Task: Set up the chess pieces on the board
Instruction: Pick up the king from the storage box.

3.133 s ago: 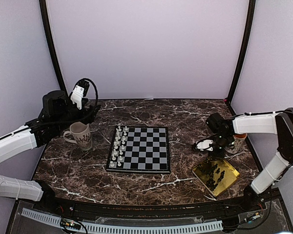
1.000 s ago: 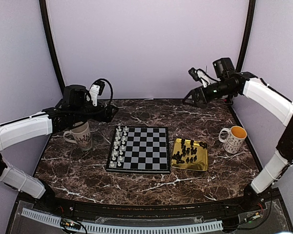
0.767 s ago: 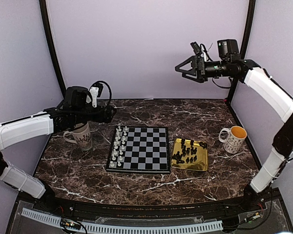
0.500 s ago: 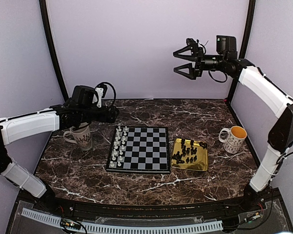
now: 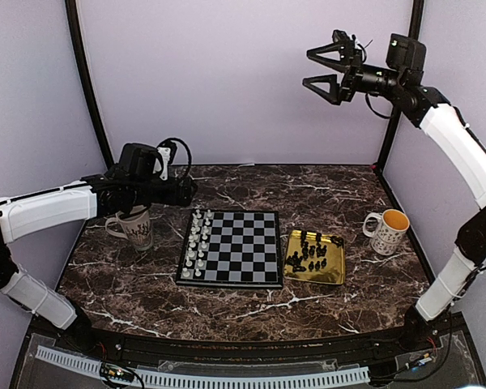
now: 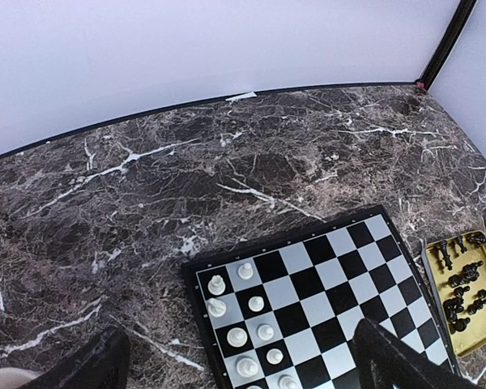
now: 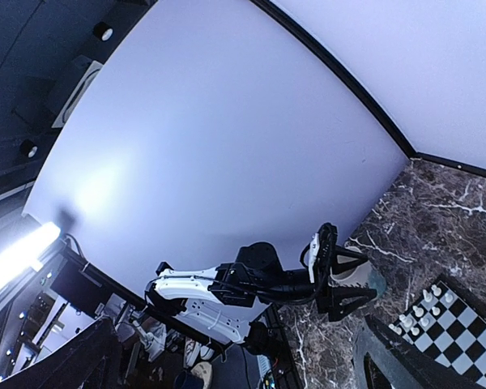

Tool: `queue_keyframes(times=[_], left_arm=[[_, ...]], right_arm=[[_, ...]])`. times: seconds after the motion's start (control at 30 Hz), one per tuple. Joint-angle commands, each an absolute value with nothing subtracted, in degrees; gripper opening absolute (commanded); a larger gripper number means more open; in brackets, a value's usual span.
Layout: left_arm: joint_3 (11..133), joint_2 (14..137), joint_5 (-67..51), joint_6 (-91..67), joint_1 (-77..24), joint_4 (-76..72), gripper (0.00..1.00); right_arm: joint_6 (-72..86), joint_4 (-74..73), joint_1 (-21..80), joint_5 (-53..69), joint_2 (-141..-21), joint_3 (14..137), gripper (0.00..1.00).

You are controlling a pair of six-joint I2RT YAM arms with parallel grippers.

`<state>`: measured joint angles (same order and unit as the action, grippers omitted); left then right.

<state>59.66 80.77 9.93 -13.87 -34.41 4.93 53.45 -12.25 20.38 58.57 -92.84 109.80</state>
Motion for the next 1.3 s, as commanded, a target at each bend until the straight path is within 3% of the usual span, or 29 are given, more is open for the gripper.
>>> queue_keyframes(times=[0.0,0.17,0.27,0.47,0.53,0.6,0.7,0.77,0.87,0.93,1.0,1.1,1.27], left_arm=[[58.5,76.8,11.2,-14.5,-34.7,6.4,0.99],[58.1,76.8,10.2,-14.0,-34.9,6.7,0.99],[58.9,78.2,7.5,-9.7,-34.9,6.4,0.99],[60.9,80.2,10.3,-1.2,-38.0,6.7,0.99],[61.1,80.1,11.4,1.2,-39.0,6.0,0.99],[61.7,80.0,14.8,4.0,-39.8,5.3,0.99],[62.1,81.4,22.6,4.7,-39.9,3.5,0.99],[63.3,83.6,20.3,3.8,-39.9,3.2,0.99],[63.4,85.4,7.6,3.2,-39.9,0.6,0.87],[65.1,86.5,0.9,2.4,-40.2,0.7,0.67],[67.7,88.6,-2.4,0.3,-40.6,2.9,0.5],[71.4,91.6,-4.4,-0.9,-42.7,6.8,0.35],[73.7,95.0,-6.9,-0.8,-47.4,8.4,0.34]], right_arm=[[63.8,2.3,20.9,61.4,-92.1,106.2,1.0],[51.3,-10.5,20.3,58.5,-88.3,107.7,1.0],[28.1,-22.3,19.4,46.1,-85.0,105.3,1.0],[-2.7,-23.2,18.4,26.6,-75.5,80.0,1.0],[-6.8,-23.7,18.3,22.8,-73.7,74.7,1.0],[-14.9,-27.6,18.4,26.4,-72.7,73.1,1.0],[-14.2,-27.5,20.5,12.3,-70.7,69.7,1.0],[-14.4,-25.4,20.4,6.6,-69.8,65.5,1.0],[-18.0,-20.7,19.1,9.6,-69.6,58.1,1.0],[-18.6,-21.0,17.9,12.4,-70.7,56.6,0.98],[-24.4,-25.8,17.7,16.3,-72.1,57.7,0.8],[-28.8,-29.2,17.7,19.9,-73.8,57.8,0.63],[-31.0,-30.8,18.7,26.2,-79.5,58.2,0.49]])
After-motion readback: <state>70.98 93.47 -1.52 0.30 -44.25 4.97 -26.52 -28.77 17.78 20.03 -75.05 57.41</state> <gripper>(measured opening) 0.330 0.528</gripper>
